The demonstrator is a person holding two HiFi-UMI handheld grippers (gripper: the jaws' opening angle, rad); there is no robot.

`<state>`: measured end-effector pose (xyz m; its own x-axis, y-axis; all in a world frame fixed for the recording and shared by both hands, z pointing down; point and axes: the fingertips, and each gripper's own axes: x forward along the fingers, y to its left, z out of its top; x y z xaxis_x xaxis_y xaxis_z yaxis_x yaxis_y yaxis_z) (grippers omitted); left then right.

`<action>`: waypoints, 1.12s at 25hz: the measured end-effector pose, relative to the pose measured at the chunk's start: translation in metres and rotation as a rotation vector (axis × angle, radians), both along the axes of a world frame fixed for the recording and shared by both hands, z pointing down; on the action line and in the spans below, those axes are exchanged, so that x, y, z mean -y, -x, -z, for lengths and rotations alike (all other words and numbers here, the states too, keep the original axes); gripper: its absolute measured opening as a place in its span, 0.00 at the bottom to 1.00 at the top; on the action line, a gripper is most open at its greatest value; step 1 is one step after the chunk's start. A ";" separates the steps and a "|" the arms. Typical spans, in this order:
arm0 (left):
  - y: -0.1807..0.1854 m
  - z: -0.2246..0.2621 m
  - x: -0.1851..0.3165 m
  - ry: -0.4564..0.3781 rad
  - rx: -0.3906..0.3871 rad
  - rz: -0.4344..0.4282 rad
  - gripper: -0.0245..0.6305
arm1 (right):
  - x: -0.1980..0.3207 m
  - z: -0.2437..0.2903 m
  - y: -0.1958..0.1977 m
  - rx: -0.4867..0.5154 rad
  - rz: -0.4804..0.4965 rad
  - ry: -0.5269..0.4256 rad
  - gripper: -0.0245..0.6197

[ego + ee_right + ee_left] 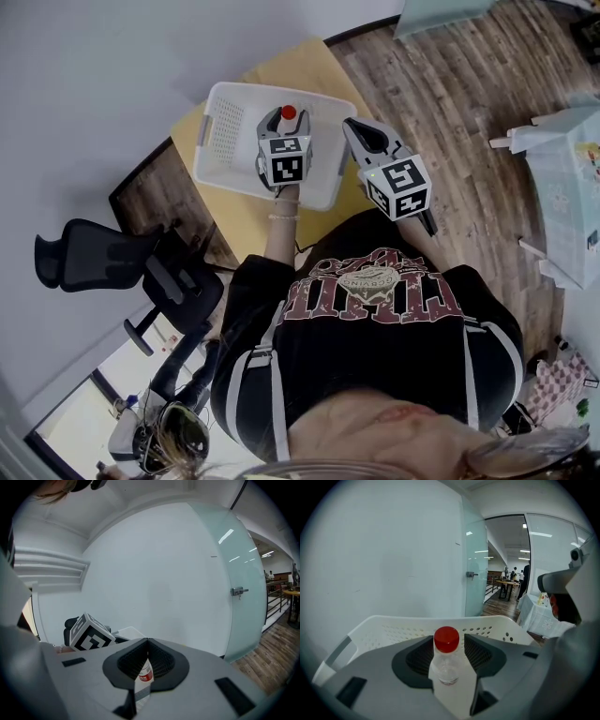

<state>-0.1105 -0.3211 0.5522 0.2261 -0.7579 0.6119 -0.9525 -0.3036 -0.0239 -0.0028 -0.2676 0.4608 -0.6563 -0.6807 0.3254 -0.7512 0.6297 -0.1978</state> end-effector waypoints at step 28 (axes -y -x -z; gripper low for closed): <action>0.001 0.006 -0.005 -0.012 -0.019 0.043 0.34 | -0.002 0.005 -0.011 0.009 -0.011 -0.008 0.07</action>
<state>-0.1118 -0.3157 0.5461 0.2044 -0.7745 0.5987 -0.9650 -0.2621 -0.0095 0.0084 -0.2658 0.4560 -0.6517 -0.6904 0.3140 -0.7563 0.6230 -0.1997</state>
